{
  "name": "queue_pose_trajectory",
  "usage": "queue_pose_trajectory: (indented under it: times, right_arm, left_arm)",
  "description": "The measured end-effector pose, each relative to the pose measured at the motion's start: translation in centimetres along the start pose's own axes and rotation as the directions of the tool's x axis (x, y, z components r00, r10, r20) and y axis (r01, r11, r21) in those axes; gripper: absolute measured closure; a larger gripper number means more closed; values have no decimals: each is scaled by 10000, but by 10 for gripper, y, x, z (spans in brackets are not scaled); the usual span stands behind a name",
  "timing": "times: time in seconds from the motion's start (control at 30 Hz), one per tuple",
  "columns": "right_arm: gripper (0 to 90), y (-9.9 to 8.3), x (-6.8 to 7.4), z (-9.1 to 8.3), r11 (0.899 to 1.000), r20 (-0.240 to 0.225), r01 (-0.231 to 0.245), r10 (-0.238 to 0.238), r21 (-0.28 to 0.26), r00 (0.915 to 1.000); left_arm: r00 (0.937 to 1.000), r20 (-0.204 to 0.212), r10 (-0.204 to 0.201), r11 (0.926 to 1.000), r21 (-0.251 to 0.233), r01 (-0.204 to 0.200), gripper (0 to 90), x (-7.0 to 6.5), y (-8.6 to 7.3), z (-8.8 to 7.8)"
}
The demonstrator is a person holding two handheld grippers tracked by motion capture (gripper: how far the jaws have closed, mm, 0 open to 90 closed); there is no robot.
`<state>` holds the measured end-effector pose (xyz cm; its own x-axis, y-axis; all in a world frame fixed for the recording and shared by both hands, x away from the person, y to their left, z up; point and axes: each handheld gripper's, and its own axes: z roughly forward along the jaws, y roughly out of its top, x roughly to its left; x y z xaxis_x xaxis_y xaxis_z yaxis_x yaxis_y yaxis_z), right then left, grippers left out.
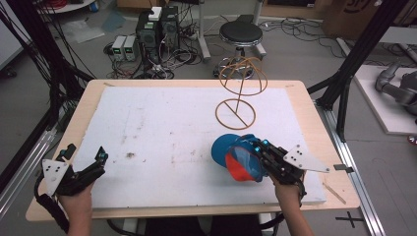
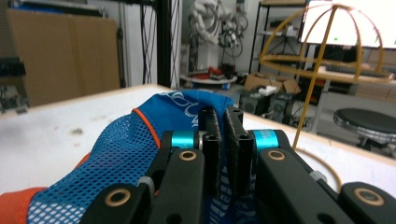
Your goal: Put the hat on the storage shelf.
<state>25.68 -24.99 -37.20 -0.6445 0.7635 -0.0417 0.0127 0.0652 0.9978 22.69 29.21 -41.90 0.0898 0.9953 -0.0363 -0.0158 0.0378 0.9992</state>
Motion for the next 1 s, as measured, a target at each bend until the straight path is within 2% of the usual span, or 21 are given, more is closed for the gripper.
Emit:
queue_pose_trajectory:
  times: [0.23,0.53,0.73,1.0]
  right_arm:
    - [865,27,-5,4,9953,247,-172,197,-954,9995]
    - [865,69,-13,11,9848,526,252,-163,-1720,9985]
    - [865,91,-21,17,9805,729,530,-398,-1890,9965]
    - [865,116,-33,27,9801,1151,666,-454,-1872,9923]
  left_arm:
    - [10000,4,9,10000,15,-9,116,1,0,0]
    - [10000,32,-8,10000,3,8,116,0,-1,1]
    - [10000,14,-31,10000,13,31,116,1,-1,1]
    - [10000,41,-32,10000,19,32,116,1,-1,2]
